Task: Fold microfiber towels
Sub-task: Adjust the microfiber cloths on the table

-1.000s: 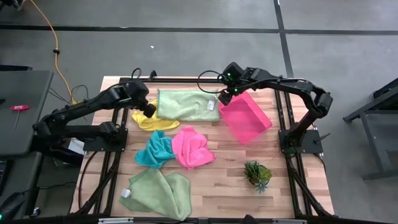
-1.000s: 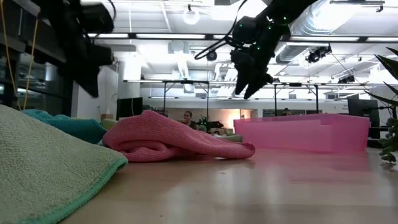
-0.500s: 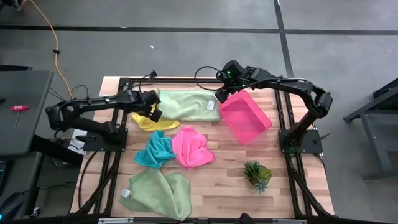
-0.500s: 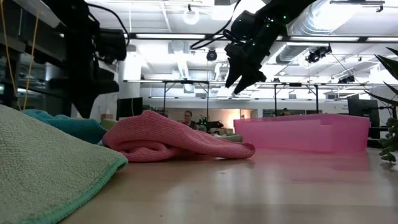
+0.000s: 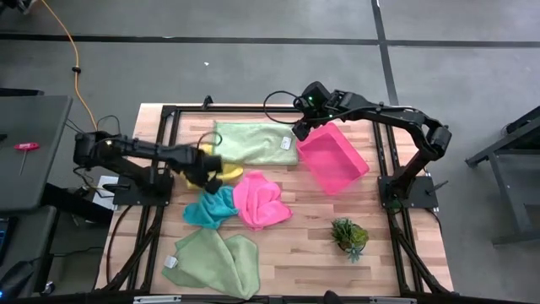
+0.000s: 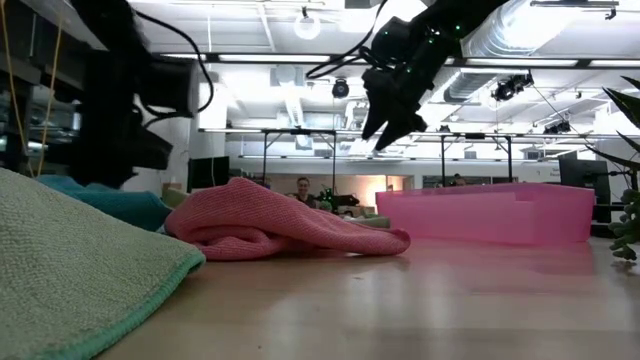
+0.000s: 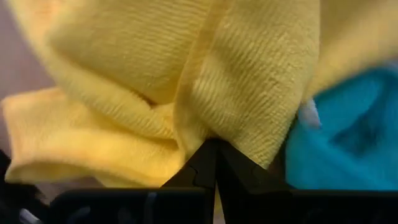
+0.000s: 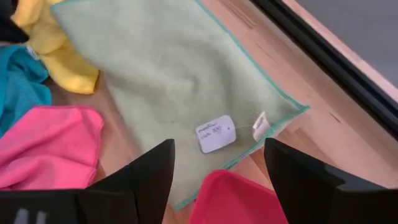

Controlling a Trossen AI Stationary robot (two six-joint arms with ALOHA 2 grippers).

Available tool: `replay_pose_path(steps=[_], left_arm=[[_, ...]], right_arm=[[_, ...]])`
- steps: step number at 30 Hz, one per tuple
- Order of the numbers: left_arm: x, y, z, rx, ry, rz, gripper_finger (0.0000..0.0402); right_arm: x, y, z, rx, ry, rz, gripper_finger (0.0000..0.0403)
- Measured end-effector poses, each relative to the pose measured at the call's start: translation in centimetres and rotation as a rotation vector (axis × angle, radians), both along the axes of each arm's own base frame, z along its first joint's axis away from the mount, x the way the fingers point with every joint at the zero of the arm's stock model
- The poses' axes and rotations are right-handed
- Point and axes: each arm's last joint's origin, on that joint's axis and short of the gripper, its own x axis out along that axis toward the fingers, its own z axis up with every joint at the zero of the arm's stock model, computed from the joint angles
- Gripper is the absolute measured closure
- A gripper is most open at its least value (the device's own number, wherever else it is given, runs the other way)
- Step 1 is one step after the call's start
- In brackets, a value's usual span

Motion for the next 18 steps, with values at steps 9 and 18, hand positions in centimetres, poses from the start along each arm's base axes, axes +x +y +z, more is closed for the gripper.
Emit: replay_pose_path(steps=[9,18], left_arm=[[0.7,-9.0,-1.2,-0.130,-0.154,-0.018,0.0402],[2.7,-13.3,-0.5,-0.201,-0.480,-0.075,0.0402]], right_arm=[[0.1,0.1,0.0,0.009,-0.005,0.009,0.0163],[0.1,0.1,0.0,0.019,-0.015,-0.009,0.0163]])
